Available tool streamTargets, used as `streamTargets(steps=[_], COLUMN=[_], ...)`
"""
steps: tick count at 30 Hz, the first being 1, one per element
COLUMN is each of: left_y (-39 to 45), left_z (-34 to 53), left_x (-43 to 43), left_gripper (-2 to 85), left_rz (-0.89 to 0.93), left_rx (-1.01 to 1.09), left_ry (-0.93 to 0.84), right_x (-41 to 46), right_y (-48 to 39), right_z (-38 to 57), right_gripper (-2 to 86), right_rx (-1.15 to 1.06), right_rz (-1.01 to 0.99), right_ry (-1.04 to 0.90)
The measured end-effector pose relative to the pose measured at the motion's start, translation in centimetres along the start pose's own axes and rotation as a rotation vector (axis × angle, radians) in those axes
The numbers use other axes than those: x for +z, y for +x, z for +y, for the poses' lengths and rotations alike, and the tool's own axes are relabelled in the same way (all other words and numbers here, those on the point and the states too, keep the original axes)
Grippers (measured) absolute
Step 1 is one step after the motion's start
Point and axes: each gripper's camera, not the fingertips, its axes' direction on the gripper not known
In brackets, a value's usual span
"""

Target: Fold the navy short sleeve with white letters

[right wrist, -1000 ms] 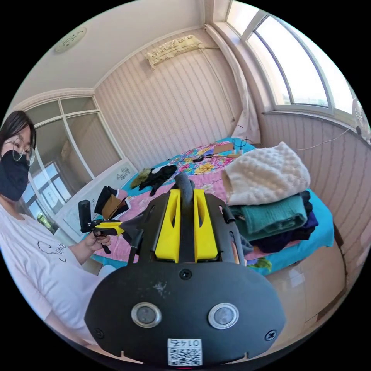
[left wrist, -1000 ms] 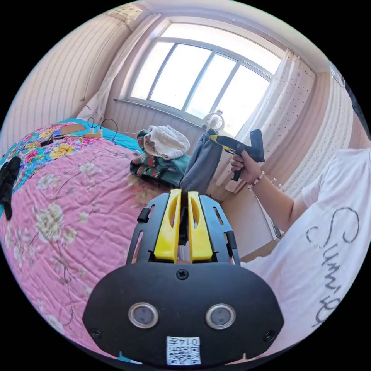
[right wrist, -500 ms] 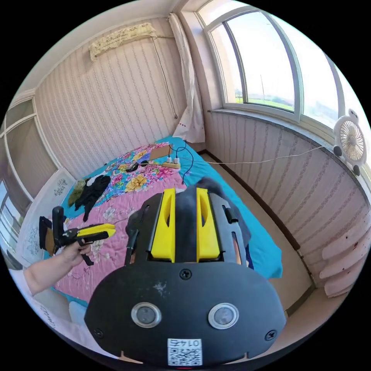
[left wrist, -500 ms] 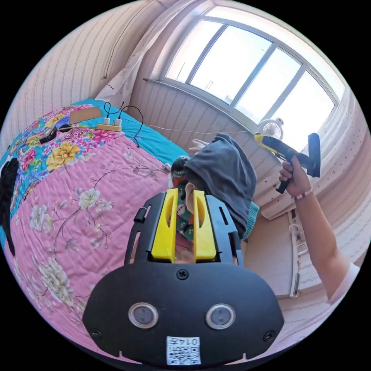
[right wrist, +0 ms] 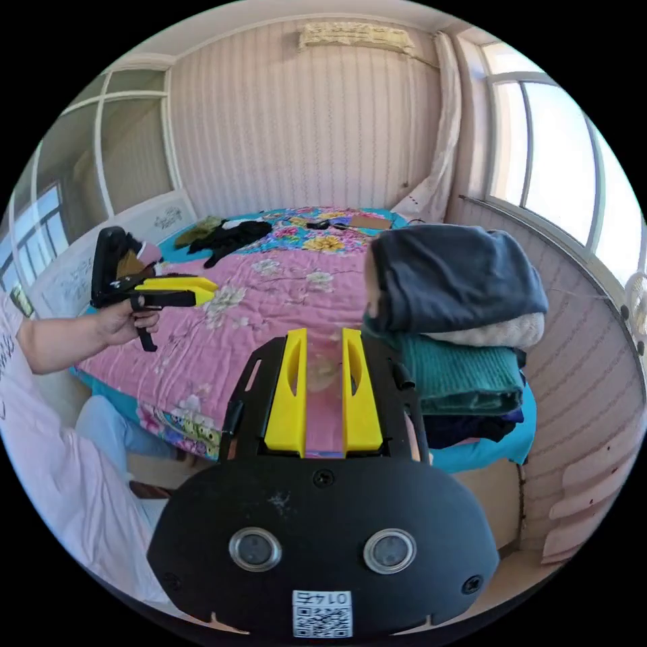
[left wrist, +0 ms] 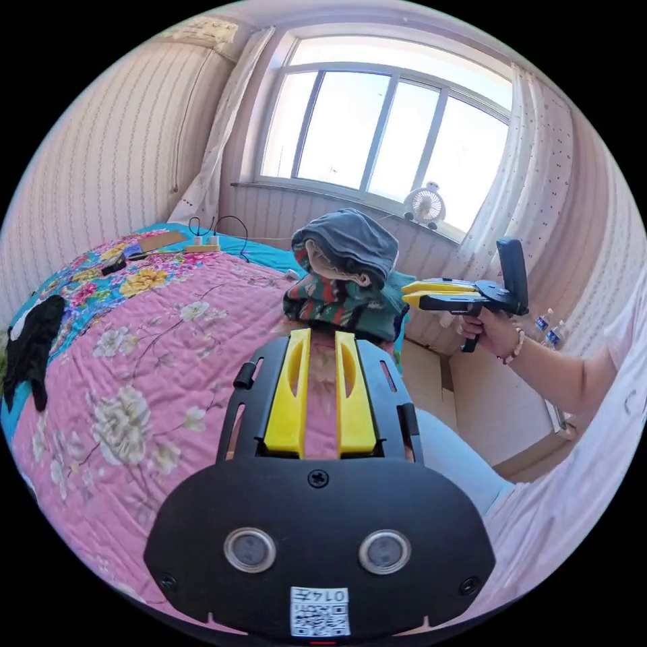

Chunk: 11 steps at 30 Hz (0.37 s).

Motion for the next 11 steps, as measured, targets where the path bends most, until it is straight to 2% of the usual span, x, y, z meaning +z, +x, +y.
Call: streamTargets(steps=[1,5,11], left_y=[-0.7,-6.8,-13.2], left_z=[1.6,12.2,23.0], left_x=[-1.5,-13.1,-30.2], left_gripper=[6.8,7.8,8.4], left_rz=[-0.044,-0.283,-0.619], left_rx=[-0.022,-0.322,-0.624], left_ry=[-0.011,-0.078,0.044], right_x=[0.6,4.8,9.2], right_y=[-1.6,-12.0,-25.8], right_z=[-0.2,-2.5,-9.8], right_gripper=[8.3,8.9,12.0], right_rx=[-0.045,-0.265,-0.504], right_rz=[-0.015,-0.181,-0.436], right_ry=[-0.012,-0.043,0.002])
